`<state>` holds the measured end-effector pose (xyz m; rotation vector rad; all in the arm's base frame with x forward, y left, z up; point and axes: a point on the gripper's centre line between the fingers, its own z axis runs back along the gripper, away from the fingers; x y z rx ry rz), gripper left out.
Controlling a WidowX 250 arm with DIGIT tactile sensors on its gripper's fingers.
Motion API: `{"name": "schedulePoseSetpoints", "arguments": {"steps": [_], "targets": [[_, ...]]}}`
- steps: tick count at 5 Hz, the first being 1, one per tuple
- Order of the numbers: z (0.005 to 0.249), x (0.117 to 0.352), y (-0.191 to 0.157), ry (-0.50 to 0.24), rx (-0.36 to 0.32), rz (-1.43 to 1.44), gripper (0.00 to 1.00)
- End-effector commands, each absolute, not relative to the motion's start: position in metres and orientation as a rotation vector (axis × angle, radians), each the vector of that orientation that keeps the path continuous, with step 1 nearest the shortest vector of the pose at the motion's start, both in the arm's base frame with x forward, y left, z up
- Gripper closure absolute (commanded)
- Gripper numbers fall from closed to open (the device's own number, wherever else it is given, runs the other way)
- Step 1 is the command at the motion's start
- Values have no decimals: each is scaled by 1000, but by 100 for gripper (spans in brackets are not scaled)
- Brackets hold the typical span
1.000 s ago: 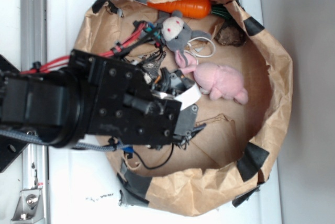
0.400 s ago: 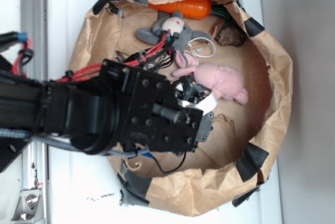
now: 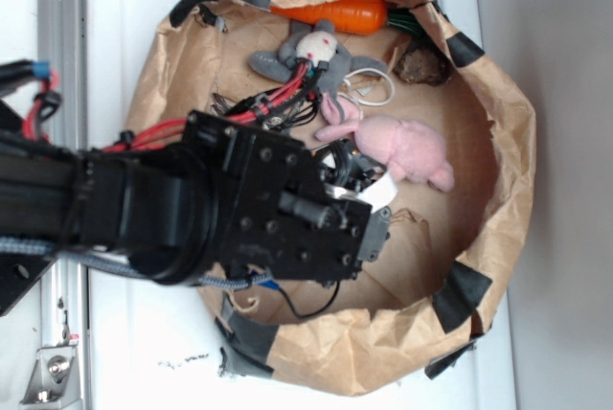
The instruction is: Grab the silver keys.
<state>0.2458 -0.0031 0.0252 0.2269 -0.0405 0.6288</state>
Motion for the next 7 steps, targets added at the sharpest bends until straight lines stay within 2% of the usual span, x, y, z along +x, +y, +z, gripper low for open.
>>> {"name": "schedulePoseSetpoints", "arguments": {"steps": [1, 2, 3, 4, 6, 7], "targets": [[30, 248, -1, -66, 221, 642, 0], [30, 248, -1, -66, 221, 642, 0], [18, 233, 10, -14, 263, 620, 0], [15, 219, 27, 10, 328, 591, 0], [37, 214, 41, -6, 302, 607, 0], [40, 214, 46, -6, 296, 639, 100]]}}
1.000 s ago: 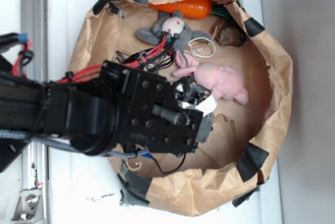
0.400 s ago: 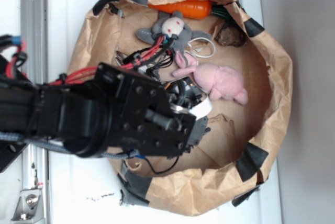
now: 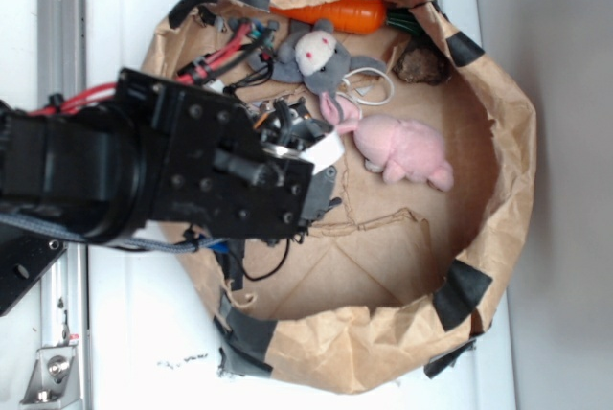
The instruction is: Grab the silver keys.
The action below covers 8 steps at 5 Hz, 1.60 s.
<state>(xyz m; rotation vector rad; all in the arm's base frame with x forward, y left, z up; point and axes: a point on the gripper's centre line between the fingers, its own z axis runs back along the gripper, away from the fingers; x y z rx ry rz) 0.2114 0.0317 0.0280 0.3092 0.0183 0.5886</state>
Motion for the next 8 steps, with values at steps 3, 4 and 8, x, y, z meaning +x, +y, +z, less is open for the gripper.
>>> {"name": "schedulePoseSetpoints", "arguments": {"steps": [3, 4, 8], "targets": [[37, 217, 46, -36, 287, 654, 100], [38, 217, 47, -36, 286, 658, 100], [146, 226, 8, 159, 156, 633, 100]]}}
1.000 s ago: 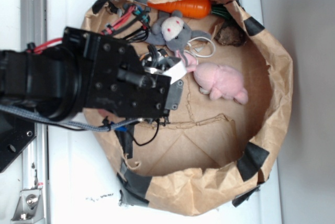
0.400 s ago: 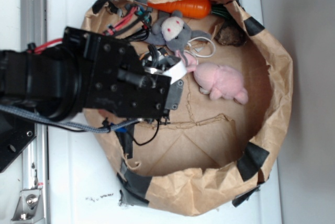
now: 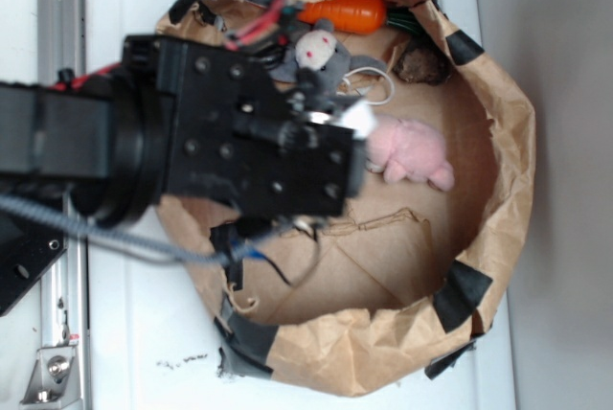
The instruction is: Grab the silver keys.
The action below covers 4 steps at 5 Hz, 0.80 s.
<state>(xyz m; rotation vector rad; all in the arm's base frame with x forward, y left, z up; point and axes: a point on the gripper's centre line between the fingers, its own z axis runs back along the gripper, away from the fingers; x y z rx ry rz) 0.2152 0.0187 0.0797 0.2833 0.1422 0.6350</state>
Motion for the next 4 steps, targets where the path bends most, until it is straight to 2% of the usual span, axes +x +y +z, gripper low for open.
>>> {"name": "schedulePoseSetpoints", "arguments": {"steps": [1, 2, 4], "targets": [[183, 222, 7, 108, 56, 599, 100], [167, 227, 5, 107, 99, 625, 100], [157, 229, 12, -16, 110, 653, 100]]}}
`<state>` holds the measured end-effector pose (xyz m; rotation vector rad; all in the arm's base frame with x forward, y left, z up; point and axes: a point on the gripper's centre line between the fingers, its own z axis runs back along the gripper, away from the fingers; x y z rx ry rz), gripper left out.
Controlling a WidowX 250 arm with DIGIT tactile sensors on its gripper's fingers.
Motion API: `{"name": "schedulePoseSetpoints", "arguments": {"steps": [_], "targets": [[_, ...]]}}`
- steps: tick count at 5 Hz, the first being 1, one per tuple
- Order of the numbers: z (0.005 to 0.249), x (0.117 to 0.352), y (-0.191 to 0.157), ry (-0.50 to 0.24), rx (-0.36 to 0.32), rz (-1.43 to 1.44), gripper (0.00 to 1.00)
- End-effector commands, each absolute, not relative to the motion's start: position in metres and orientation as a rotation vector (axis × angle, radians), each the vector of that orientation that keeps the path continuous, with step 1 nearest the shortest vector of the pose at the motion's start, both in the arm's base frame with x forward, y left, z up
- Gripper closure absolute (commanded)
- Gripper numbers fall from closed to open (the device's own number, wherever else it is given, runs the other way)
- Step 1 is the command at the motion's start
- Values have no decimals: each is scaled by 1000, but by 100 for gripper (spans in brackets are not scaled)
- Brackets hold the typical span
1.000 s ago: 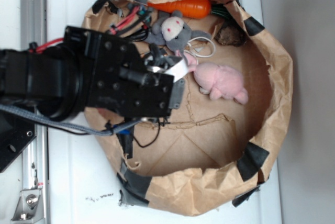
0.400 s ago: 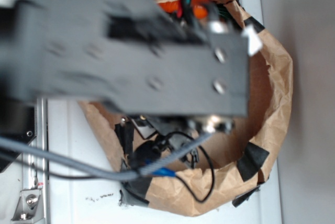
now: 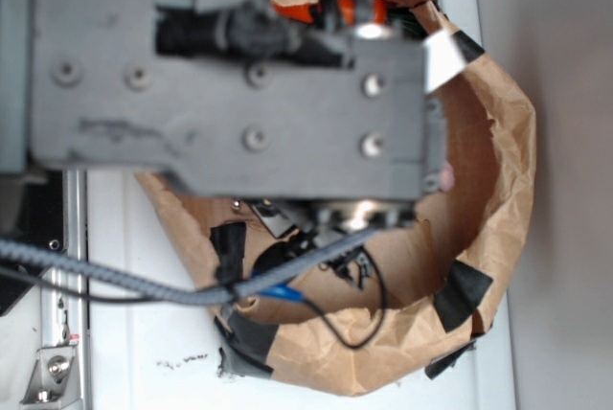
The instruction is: Grab the silver keys.
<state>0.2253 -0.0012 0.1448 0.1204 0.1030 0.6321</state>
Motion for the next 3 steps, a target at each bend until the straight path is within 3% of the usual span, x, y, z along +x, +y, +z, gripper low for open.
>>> {"name": "schedulePoseSetpoints", "arguments": {"steps": [1, 3], "targets": [[152, 236, 14, -25, 104, 668, 100], [148, 238, 11, -39, 106, 697, 100]]}}
